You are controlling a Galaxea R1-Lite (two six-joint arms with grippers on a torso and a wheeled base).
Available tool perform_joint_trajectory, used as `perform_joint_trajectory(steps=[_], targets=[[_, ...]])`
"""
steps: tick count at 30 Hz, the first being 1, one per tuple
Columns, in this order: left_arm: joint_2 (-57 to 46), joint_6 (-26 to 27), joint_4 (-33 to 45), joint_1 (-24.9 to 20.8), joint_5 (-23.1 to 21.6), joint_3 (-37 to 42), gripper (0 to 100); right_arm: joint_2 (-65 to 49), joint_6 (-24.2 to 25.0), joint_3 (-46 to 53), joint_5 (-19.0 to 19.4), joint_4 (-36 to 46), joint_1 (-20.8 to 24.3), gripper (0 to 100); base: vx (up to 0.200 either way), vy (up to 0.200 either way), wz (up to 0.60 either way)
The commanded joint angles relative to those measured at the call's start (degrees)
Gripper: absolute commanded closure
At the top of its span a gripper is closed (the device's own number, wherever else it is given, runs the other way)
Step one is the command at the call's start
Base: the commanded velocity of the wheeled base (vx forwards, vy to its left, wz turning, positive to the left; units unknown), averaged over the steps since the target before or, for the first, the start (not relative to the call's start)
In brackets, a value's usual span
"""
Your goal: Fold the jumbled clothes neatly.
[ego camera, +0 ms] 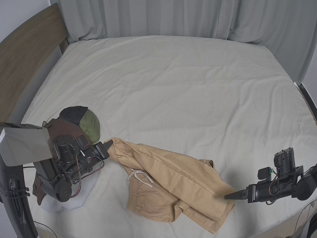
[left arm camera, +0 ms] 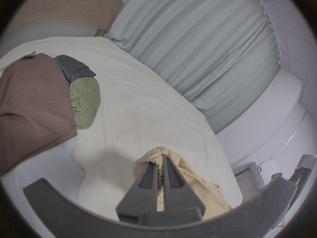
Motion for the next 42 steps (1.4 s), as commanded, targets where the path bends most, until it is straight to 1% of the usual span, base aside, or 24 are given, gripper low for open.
perform_joint_trajectory(steps=[1,3,8,12,14,19,21,22,30,33,38,39,42], targets=[[0.0,0.0,0.0,0.0,0.0,0.0,100,4.0,1.0,0.8,0.0,-1.5,-0.2,0,0.0,0.0,0.0],[-0.1,0.0,0.0,0.1,0.0,0.0,100,5.3,2.1,1.3,0.0,-3.0,-0.2,0,0.0,0.0,0.0],[-0.2,0.0,0.0,0.1,0.0,-0.1,100,7.3,2.2,1.2,0.0,-4.5,-0.3,0,0.0,0.0,0.0],[-0.3,0.0,0.0,0.0,0.0,-0.1,100,10.3,2.4,1.3,-0.1,-7.6,-0.3,0,0.0,0.0,0.0],[-0.3,0.0,0.0,0.0,0.0,-0.1,100,11.7,3.3,1.3,-0.1,-9.5,-0.3,0,0.0,0.0,0.0],[-0.9,0.0,0.0,0.0,0.0,0.1,100,14.1,8.2,1.9,-0.1,-15.7,0.3,0,0.0,0.0,0.0],[-0.9,0.0,0.0,0.0,0.0,0.0,100,14.2,8.8,2.5,-0.1,-17.6,0.6,0,0.0,0.0,0.0],[-0.9,0.0,0.0,0.0,0.0,0.0,100,14.2,8.8,2.8,-0.1,-18.1,0.6,100,0.0,0.0,0.0],[-0.9,0.1,0.0,0.0,0.0,0.1,100,13.9,9.0,2.9,-0.1,-20.2,0.2,100,0.0,0.0,0.0],[-0.8,0.1,0.0,0.0,0.0,0.1,100,13.5,9.8,2.3,0.0,-20.4,-0.5,100,0.0,0.0,0.0],[-0.6,0.1,0.0,0.1,0.0,0.2,100,13.6,11.1,0.1,0.5,-25.3,-6.0,100,0.0,0.0,0.0],[-0.6,0.1,0.0,0.1,0.0,0.2,100,13.6,11.2,0.0,0.6,-25.6,-6.3,100,0.0,0.0,0.0],[-0.5,0.1,0.0,0.1,0.0,0.2,100,14.1,12.3,-1.5,2.1,-27.8,-9.1,100,0.0,0.0,0.0]])
